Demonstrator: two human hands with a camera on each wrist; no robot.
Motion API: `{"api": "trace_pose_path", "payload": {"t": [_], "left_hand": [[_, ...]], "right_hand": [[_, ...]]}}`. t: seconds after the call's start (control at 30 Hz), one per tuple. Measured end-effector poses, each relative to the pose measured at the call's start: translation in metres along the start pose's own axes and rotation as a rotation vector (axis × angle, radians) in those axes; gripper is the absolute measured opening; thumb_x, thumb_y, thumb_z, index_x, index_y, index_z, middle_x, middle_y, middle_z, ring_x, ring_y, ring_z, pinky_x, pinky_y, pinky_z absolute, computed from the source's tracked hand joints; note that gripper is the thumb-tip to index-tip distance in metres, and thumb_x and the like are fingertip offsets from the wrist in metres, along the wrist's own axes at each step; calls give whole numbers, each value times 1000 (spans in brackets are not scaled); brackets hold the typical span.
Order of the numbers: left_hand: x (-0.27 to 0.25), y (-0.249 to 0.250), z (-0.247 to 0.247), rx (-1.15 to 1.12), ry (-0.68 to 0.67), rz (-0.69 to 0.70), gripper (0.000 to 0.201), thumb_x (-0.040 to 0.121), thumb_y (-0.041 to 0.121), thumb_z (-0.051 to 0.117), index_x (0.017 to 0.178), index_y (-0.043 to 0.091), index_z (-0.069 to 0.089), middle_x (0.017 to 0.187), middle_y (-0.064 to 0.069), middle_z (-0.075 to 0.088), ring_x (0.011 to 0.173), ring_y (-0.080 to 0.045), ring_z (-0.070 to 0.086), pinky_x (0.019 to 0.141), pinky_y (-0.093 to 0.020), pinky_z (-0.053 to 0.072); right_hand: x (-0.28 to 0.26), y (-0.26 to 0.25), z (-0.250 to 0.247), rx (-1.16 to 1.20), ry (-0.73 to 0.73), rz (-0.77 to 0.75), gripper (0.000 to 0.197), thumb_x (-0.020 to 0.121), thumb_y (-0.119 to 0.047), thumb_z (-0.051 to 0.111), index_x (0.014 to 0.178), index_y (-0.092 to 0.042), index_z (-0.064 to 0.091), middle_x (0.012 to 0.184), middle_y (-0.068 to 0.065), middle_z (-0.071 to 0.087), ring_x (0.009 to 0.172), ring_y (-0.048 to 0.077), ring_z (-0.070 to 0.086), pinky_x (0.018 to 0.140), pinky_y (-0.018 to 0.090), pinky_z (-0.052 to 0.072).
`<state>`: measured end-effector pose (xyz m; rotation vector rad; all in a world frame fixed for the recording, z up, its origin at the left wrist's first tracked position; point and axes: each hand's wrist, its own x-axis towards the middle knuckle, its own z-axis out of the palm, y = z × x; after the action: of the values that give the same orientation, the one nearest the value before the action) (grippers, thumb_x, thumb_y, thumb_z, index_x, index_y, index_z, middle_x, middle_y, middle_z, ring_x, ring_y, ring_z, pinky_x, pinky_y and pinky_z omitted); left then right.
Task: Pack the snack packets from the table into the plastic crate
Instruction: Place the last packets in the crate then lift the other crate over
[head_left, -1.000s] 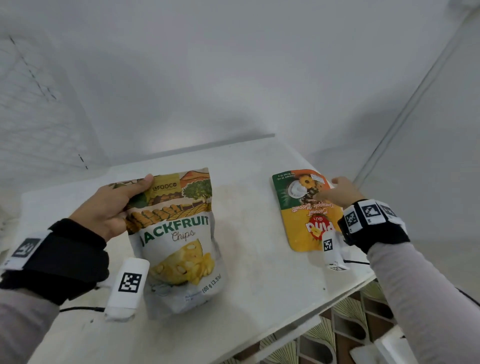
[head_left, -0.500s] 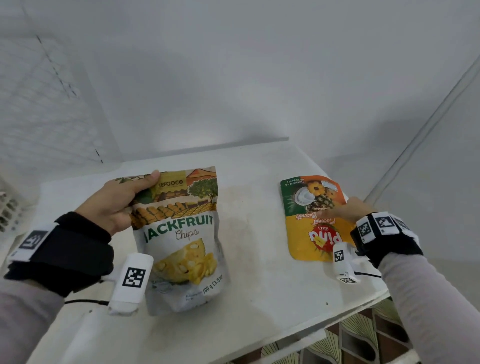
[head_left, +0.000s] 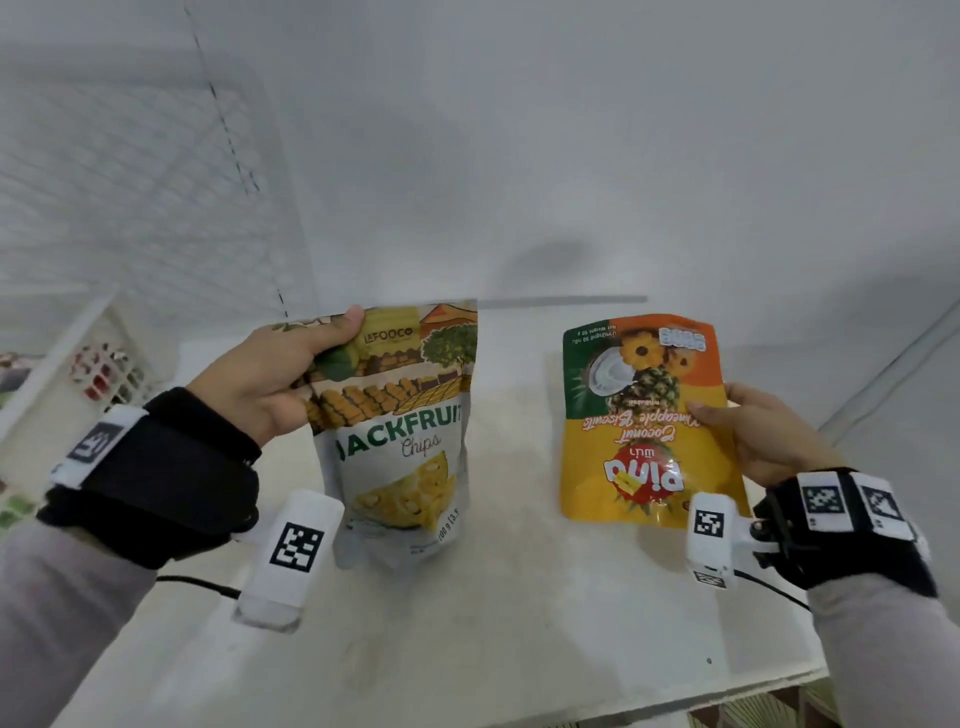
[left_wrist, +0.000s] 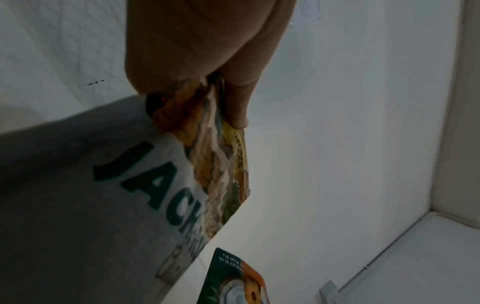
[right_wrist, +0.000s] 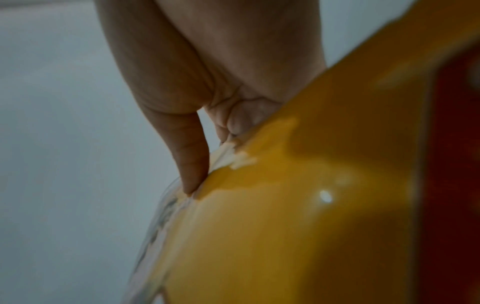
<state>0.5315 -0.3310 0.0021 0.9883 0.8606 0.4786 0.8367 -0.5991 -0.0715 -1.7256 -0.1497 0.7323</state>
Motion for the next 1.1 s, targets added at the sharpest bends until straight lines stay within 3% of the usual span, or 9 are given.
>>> {"api": "trace_pose_path", "payload": {"t": [0.23, 0.4, 0.53, 0.7, 0.8, 0.87, 0.97, 1.1], "left_hand": [[-22, 39, -31, -96, -10, 69, 59, 71, 21, 66, 124, -3, 57, 112, -23, 66, 98, -32, 68, 65, -49, 58], [-47, 78, -72, -118, -69, 105, 48, 78, 24, 59, 120, 1, 59, 110, -21, 68, 96, -32, 68, 63, -48, 58], [-73, 117, -117, -116, -75, 180, 38, 76, 22, 60, 107, 2, 64, 103, -19, 70, 91, -31, 70, 59, -49, 57], [-101, 172, -192, -55, -28, 279, 43, 82, 21, 58, 122, 4, 58, 109, -16, 69, 95, -28, 69, 60, -46, 58], [-113, 198, -240, -19, 3, 313, 49, 80, 21, 61, 127, 6, 56, 111, -13, 69, 96, -26, 69, 61, -45, 58], [-119, 212, -271, -13, 21, 335, 43, 83, 21, 60, 123, 6, 58, 108, -12, 70, 94, -25, 70, 58, -44, 57], [-126, 227, -315, 21, 31, 336, 29, 79, 20, 62, 106, 7, 63, 105, -11, 71, 92, -24, 70, 58, -44, 58], [-125, 239, -367, 114, 56, 254, 24, 71, 20, 62, 92, 8, 64, 95, -10, 74, 85, -22, 72, 50, -41, 56]], "right_hand": [[-25, -38, 75, 66, -134, -210, 17, 87, -5, 60, 98, -18, 61, 88, 6, 74, 73, 24, 72, 58, 37, 56], [-50, -63, 131, 63, -158, -382, 23, 85, -5, 62, 101, -21, 64, 92, 3, 74, 79, 23, 71, 68, 40, 55], [-79, -85, 185, 17, -205, -495, 20, 84, -7, 63, 96, -23, 66, 87, -1, 75, 73, 19, 72, 57, 34, 55], [-117, -108, 260, -51, -246, -586, 21, 83, -8, 64, 94, -25, 68, 88, -1, 75, 74, 19, 72, 64, 39, 54], [-140, -122, 309, -103, -270, -668, 23, 80, -5, 66, 90, -25, 69, 83, -2, 75, 68, 16, 71, 60, 37, 58], [-156, -134, 339, -148, -298, -758, 25, 79, -1, 67, 87, -24, 70, 76, -5, 74, 62, 12, 70, 54, 29, 57], [-179, -155, 377, -301, -364, -893, 25, 77, 0, 68, 83, -25, 71, 75, -7, 74, 60, 8, 68, 54, 22, 55], [-216, -185, 424, -594, -524, -1006, 16, 76, -2, 70, 87, -13, 70, 82, 5, 74, 64, 11, 68, 59, 20, 56]]}}
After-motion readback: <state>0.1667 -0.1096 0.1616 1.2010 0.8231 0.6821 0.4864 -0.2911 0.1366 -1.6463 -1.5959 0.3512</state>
